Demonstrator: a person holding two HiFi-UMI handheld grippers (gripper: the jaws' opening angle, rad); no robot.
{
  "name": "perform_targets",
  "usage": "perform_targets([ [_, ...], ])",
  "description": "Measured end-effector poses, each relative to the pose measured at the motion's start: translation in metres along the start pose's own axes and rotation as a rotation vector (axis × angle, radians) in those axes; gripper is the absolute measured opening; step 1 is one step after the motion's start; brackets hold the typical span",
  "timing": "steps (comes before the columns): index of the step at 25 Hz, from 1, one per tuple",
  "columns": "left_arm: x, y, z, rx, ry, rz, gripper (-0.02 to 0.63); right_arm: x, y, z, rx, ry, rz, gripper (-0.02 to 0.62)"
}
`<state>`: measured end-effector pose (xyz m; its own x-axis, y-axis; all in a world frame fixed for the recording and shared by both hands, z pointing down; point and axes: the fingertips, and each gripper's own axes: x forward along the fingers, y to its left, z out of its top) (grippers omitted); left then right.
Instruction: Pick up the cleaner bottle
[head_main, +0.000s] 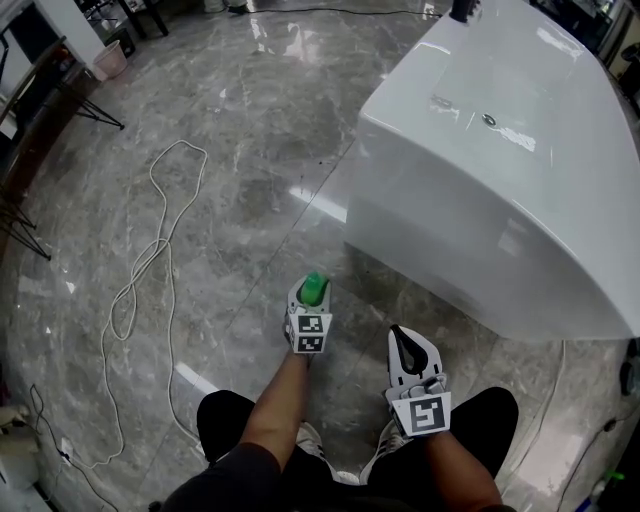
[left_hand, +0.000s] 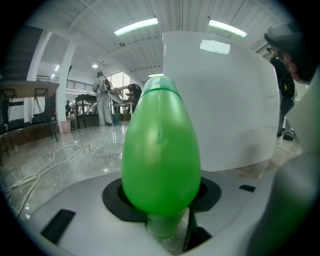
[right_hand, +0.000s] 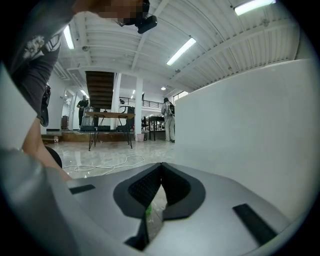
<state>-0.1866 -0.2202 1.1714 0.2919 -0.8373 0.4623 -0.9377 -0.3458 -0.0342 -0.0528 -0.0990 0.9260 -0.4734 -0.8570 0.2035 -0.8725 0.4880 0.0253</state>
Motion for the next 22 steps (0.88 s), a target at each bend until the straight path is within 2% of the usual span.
perform_targets([
  [5, -0.018, -0.008, 0.053, 0.004, -0.084, -0.013, 0.186, 0.004, -0.01, 0.019, -0.004, -0.021, -0.034, 0.017],
  [10, -0.056, -0.016, 0.14, 0.015, -0.161, -0.007, 0.186, -0.003, -0.033, 0.069, 0.037, 0.011, -0.131, 0.017],
  [12, -0.08, -0.019, 0.186, 0.009, -0.183, -0.009, 0.186, -0.012, -0.038, 0.113, 0.025, 0.004, -0.149, 0.017],
  [15, -0.123, -0.025, 0.265, 0.003, -0.205, -0.012, 0.186, -0.03, -0.041, 0.187, 0.016, -0.021, -0.134, 0.017],
  [22, -0.23, -0.057, 0.456, -0.001, -0.2, -0.053, 0.186, -0.098, -0.064, 0.365, 0.02, -0.011, -0.15, 0.017],
])
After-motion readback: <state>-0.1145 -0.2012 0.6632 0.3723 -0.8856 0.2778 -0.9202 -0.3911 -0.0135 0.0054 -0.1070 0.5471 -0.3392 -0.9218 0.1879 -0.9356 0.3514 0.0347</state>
